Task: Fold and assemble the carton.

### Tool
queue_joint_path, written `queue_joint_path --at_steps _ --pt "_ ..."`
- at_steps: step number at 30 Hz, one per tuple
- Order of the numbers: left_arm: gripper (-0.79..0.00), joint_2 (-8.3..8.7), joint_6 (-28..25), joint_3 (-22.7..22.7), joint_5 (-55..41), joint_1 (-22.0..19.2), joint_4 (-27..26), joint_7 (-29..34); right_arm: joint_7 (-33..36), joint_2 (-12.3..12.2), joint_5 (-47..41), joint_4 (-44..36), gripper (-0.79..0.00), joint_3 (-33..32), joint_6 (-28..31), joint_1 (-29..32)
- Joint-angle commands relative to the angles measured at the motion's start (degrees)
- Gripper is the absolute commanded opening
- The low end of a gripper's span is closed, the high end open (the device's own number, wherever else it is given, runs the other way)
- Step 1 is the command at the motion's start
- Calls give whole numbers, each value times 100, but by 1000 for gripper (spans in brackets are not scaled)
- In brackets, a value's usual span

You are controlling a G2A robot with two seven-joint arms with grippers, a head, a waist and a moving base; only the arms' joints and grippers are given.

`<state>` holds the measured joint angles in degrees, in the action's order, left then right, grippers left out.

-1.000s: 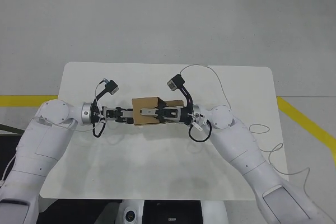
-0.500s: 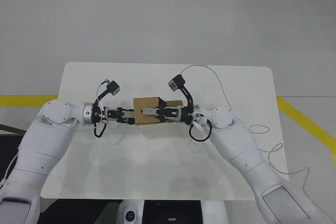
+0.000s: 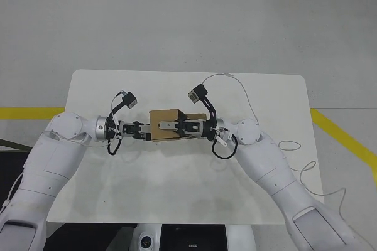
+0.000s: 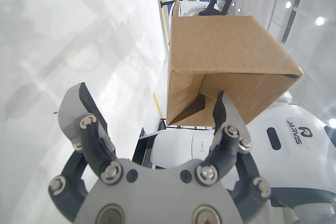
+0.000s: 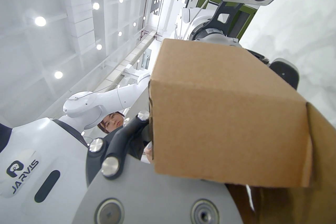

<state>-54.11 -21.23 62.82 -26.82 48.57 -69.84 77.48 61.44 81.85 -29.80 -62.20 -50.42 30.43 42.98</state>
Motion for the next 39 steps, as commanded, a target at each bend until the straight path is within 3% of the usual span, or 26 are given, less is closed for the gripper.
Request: queue_joint_path --at_steps 1,13,20,31,32,34,36,38,39 --pt "0 -4 -4 -6 -4 -8 9 9 -2 1 11 14 -785 -11 8 2" --pt "0 68 -99 280 203 -28 246 -110 -52 -81 580 303 -785 -131 -590 -29" --pt "0 90 -554 439 322 29 184 -425 -147 -85 811 577 -785 -95 -876 -49" --pt "0 151 -978 527 1377 166 -83 -960 -404 4 1158 1119 -785 140 -987 -142" --pt "0 155 -985 529 1444 179 -113 -995 -428 8 1205 1167 -770 155 -1008 -153" --pt "0 163 -993 536 1544 201 -172 -1048 -448 18 1203 1249 -591 162 -1008 -153" --pt "0 171 -993 544 1607 225 -218 -1088 -435 28 1180 1317 -468 166 -1010 -152" --pt "0 178 -986 550 1640 245 -254 -1096 -372 40 1131 1379 -403 177 -1029 -151" --pt "0 182 -984 551 1667 252 -271 -1091 -351 47 1110 1406 -259 181 -1029 -154"
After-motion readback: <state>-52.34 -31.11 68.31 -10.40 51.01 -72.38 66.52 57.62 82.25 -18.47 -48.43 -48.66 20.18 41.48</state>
